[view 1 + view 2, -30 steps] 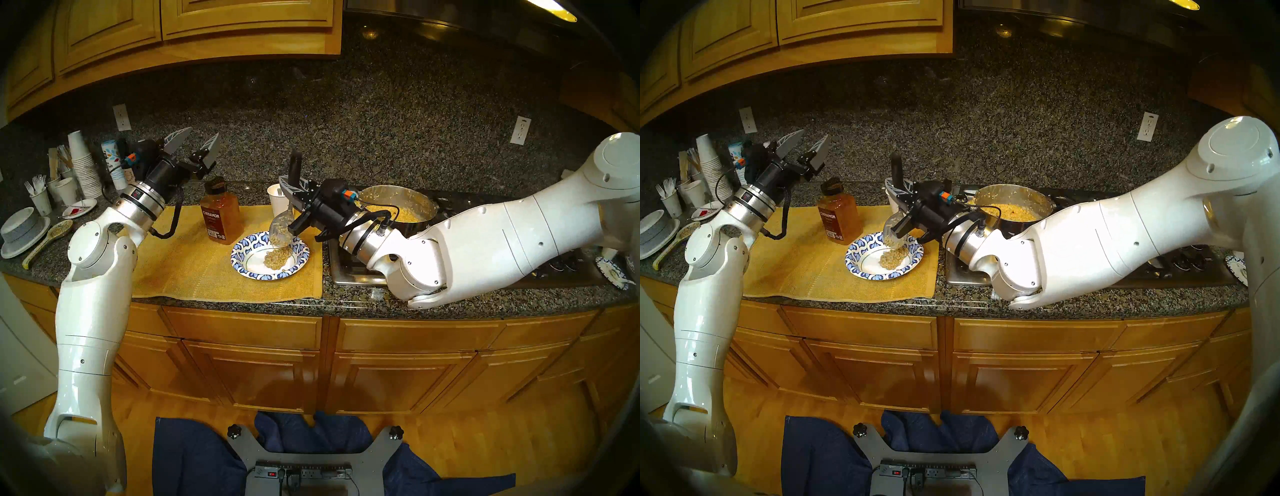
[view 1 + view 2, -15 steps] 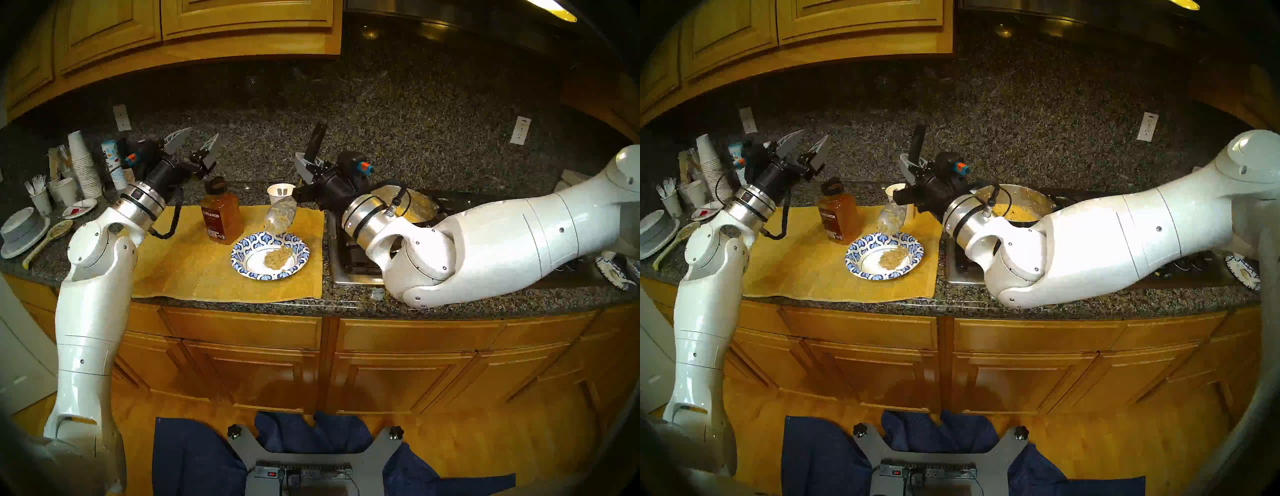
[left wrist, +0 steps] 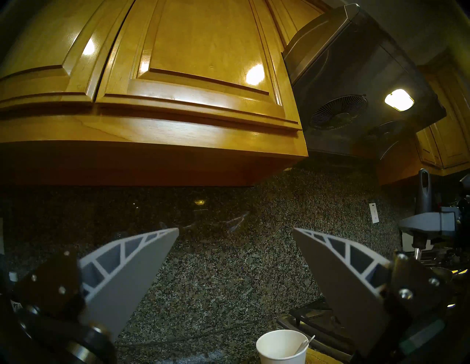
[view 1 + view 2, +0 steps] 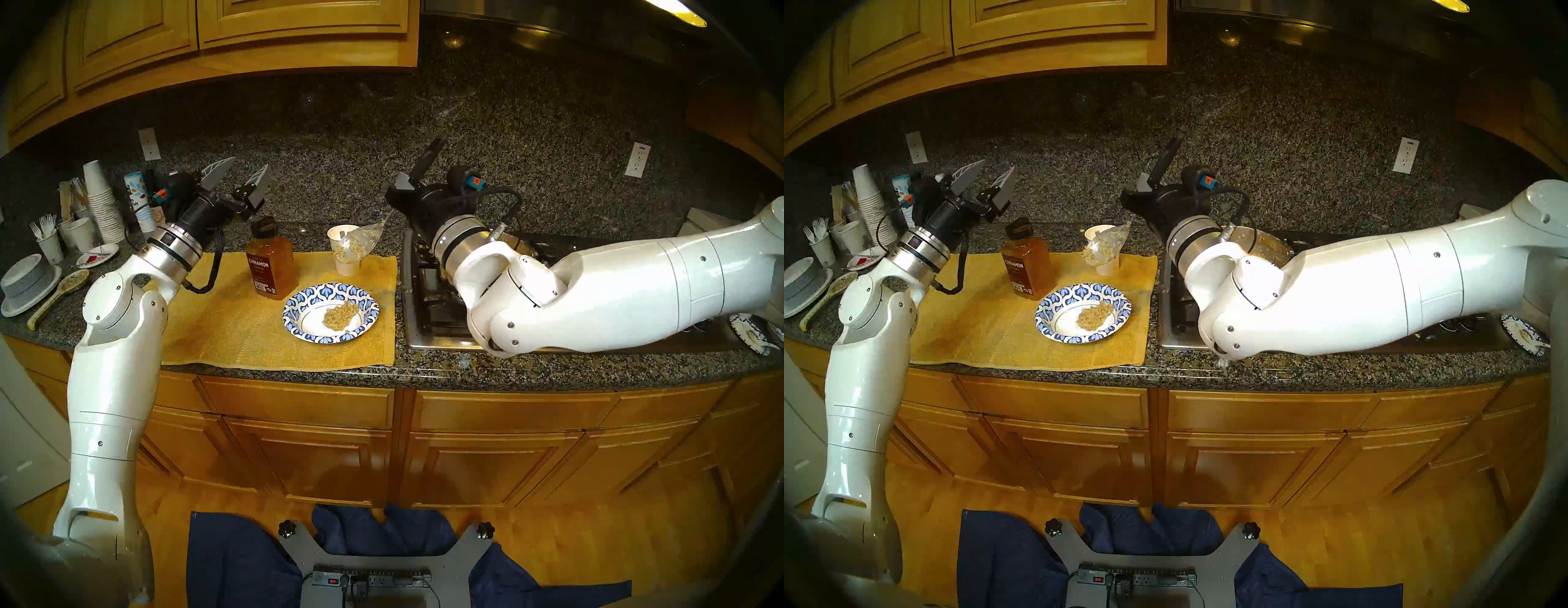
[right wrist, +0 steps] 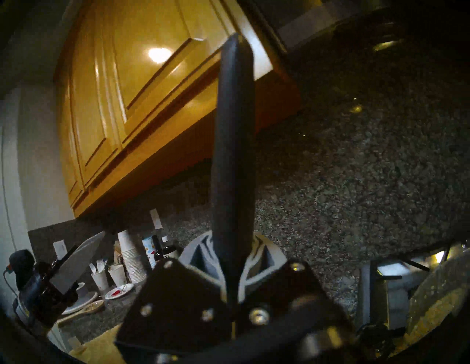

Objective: Scoop oatmeal into bowl, add cinnamon, and put a spoon inside bowl

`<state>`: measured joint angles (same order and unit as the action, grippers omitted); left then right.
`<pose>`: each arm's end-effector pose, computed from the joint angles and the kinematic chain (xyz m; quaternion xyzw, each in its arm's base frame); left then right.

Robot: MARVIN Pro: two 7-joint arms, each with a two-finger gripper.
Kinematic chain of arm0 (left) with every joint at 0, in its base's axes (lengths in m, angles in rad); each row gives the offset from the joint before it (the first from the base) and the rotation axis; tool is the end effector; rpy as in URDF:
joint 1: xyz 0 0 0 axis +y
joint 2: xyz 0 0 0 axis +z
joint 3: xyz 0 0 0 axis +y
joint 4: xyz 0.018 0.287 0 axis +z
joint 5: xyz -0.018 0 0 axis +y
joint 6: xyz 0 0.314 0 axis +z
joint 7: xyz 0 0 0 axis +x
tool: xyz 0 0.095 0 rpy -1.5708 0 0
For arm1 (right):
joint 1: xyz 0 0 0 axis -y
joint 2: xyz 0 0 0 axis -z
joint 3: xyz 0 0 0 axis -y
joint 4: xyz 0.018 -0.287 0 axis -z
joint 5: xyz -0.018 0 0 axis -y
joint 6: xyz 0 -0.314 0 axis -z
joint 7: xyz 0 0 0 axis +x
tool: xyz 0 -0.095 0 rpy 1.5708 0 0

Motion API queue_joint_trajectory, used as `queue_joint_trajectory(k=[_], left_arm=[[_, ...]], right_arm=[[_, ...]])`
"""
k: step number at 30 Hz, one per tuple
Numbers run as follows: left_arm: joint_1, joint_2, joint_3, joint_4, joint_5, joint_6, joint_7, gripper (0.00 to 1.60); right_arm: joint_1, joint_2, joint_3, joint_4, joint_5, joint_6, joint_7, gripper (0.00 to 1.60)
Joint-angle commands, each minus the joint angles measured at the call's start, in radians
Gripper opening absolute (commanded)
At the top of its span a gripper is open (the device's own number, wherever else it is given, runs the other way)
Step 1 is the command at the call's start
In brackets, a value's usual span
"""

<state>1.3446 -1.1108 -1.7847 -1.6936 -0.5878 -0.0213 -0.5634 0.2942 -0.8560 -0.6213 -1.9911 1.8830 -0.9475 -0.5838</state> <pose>0.4381 0.1423 -0.0870 0.5029 -0.1550 0.8368 0.1509 0.4246 0.1107 -0.0657 -0.6214 0.0274 -0.7150 0.3192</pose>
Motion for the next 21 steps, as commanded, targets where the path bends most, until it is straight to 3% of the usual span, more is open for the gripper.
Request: queue_joint_trajectory(k=[1,21], left_arm=[[-0.028,0.002,-0.005,-0.022,-0.006,-0.008,-0.001,1.6],[-0.028,0.003,-0.005,-0.023,-0.007,-0.008,0.0,1.6]], right_arm=[[0.015,0.094,0.111,0.001,0.127,-0.012,0.041,0.0],[0.059,0.304,0.203,0.042,0.432,0.033,0.136,0.0]])
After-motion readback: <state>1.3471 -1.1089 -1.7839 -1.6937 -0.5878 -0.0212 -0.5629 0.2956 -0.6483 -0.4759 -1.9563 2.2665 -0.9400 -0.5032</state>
